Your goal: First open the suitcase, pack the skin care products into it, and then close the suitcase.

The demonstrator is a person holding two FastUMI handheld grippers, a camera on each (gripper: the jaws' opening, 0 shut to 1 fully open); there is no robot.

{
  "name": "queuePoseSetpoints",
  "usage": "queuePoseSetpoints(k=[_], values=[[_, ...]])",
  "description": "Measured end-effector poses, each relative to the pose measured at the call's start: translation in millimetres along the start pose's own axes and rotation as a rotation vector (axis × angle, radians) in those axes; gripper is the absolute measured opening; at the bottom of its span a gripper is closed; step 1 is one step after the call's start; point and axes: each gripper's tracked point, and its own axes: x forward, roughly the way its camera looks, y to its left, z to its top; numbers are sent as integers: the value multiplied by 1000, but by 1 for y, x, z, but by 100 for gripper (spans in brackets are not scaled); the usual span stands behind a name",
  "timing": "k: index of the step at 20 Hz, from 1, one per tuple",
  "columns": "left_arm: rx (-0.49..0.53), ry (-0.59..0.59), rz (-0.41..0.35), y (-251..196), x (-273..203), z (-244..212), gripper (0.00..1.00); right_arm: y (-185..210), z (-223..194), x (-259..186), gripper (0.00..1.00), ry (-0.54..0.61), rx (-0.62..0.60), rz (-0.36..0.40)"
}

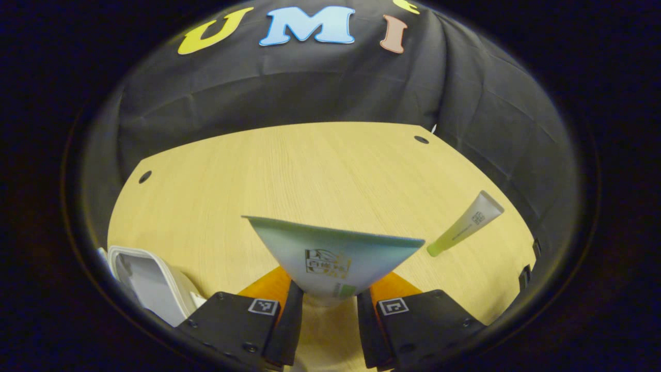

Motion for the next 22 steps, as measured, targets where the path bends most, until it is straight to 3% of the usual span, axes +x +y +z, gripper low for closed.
queuePoseSetpoints(k=[5, 6, 9, 13, 16, 20, 22], values=[[13, -47, -10, -4, -16, 15, 57, 27, -23, 35, 84, 70, -124, 76], [3, -50, -15, -4, -22, 16, 55, 33, -30, 45, 80, 94, -160, 97], [-90, -62, -17, 2, -44, 22, 55, 62, -51, 74, 73, 166, -247, 187], [-176, -133, 57, 35, -90, 44, 55, 94, -66, 116, 66, 248, -311, 289], [-240, -182, 111, 59, -134, 53, 58, 97, -83, 148, 59, 334, -314, 274], [-290, -182, 213, 103, -173, 35, 55, 95, -91, 178, 55, 360, -312, 243], [-331, -163, 264, 122, -191, 18, 55, 92, -98, 185, 42, 384, -316, 221]])
